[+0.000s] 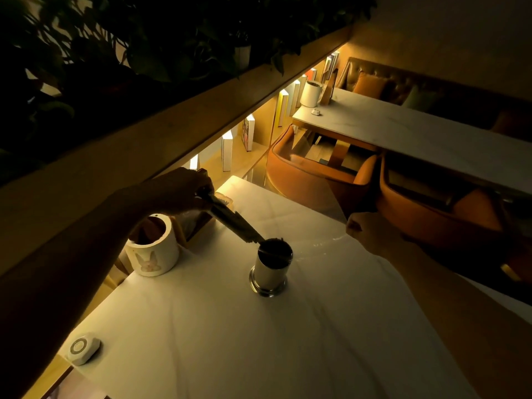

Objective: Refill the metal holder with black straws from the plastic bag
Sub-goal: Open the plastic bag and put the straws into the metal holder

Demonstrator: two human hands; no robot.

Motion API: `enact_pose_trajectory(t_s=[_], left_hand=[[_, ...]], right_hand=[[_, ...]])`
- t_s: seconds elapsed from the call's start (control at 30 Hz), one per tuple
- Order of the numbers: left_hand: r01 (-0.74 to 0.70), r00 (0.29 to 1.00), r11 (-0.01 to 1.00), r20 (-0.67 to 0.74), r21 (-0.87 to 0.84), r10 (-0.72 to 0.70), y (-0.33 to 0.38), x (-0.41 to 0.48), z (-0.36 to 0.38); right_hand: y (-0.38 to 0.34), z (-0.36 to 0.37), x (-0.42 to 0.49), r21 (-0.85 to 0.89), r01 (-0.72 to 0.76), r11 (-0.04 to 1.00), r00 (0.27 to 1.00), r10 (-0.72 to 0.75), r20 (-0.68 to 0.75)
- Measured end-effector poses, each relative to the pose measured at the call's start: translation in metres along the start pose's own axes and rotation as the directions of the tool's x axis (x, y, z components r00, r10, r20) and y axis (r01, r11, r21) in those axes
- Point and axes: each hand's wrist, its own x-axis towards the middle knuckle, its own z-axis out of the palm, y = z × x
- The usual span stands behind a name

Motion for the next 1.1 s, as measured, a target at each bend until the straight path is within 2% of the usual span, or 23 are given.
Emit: enact_pose_trajectory(t_s=[0.3, 0.4, 0.47, 0.53, 0.7, 0.8, 0.9, 0.97, 1.1], left_hand=[[-0.006, 0.997, 1.0, 0.072, -0.002, 0.006, 0.044, 0.028, -0.014], [-0.022, 0.997, 1.0, 0.079, 0.004, 0.021, 0.053, 0.037, -0.013], [-0.062, 0.996, 0.998, 0.069, -0.015, 0.063, 0.058, 0.043, -0.011], [-0.105, 0.993, 0.994, 0.057, -0.013, 0.106, 0.067, 0.046, -0.01], [-0.173, 0.984, 0.985, 0.045, 0.01, 0.172, 0.089, 0.057, -0.014], [-0.218, 0.976, 0.975, 0.034, 0.044, 0.216, 0.099, 0.061, -0.016], [-0.243, 0.97, 0.969, 0.008, 0.05, 0.242, 0.104, 0.063, -0.017], [-0.247, 0.969, 0.968, -0.002, 0.052, 0.247, 0.106, 0.064, -0.018], [-0.236, 0.97, 0.971, -0.044, 0.041, 0.238, 0.103, 0.062, -0.021]], right_hand=[[0.019, 0.0, -0.017, -0.02, -0.156, 0.988, 0.983, 0.157, 0.094], [0.01, -0.02, -0.019, 0.109, -0.23, 0.967, 0.961, 0.209, 0.18], [-0.007, -0.047, -0.017, 0.213, -0.205, 0.955, 0.969, 0.167, 0.184], [-0.027, -0.083, -0.015, 0.252, -0.099, 0.963, 0.99, 0.068, 0.127], [-0.07, -0.154, -0.005, 0.188, 0.152, 0.97, 0.987, -0.139, -0.08], [-0.08, -0.159, 0.004, -0.019, 0.192, 0.981, 0.975, -0.193, -0.106], [-0.083, -0.148, 0.009, -0.189, 0.22, 0.957, 0.973, -0.23, -0.034], [-0.082, -0.141, 0.01, -0.263, 0.241, 0.934, 0.967, -0.254, -0.018], [-0.07, -0.139, 0.008, -0.304, 0.249, 0.92, 0.952, -0.291, -0.1]])
